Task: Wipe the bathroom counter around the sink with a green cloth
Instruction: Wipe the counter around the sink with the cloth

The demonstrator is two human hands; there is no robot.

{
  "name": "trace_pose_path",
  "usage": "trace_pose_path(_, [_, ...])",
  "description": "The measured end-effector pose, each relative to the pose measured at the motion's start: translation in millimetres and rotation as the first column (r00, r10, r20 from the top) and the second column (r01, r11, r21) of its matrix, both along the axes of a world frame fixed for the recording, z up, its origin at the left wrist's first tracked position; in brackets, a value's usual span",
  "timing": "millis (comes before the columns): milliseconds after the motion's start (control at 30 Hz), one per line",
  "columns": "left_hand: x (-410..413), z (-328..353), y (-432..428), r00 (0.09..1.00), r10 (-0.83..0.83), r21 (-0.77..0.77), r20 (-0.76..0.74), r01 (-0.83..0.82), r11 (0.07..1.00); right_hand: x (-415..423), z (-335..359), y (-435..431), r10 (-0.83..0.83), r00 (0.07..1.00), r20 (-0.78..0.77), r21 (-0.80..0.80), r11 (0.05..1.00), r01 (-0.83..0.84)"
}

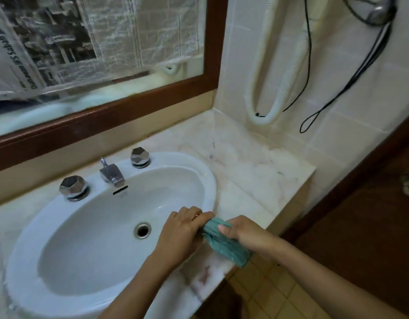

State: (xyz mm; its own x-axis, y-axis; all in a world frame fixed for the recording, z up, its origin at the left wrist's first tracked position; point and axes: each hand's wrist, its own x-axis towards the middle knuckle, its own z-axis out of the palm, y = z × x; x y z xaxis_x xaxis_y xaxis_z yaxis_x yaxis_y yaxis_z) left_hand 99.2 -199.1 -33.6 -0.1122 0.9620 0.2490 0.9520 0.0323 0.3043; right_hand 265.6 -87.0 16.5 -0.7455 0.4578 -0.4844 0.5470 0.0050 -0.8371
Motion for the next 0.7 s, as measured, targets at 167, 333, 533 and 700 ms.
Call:
trace_pose_path(167, [6.1, -13.1, 40.4, 0.924, 0.276, -0.101, 0.264, -0.258, 0.961, 14.8, -9.3, 80.6, -0.226, 0.959, -0.172, -0.128, 0.97, 0.206])
trace_pose_path(333, [-7.4, -24.6, 95.7, 0.753, 0.556, -0.171, 0.351, -0.532, 0.829, 5.2, -26.0, 195.3, -0.311, 0.941, -0.134, 0.286, 0.897, 0.337])
trace_pose_path(533, [-3.7, -25.8, 161.4, 0.589, 0.718, -0.271, 0.371, -0.67, 0.691, -22.2, -77.4, 237.0, 0.121, 0.935, 0.333, 0.762, 0.549, -0.342])
trace_pose_path(700, [-8.9, -30.7, 192.8, 0.514, 0.782, -0.323, 0.351, -0.718, 0.617, -21.8, -103.2, 240.4, 0.234, 0.902, 0.363, 0.822, 0.376, -0.428])
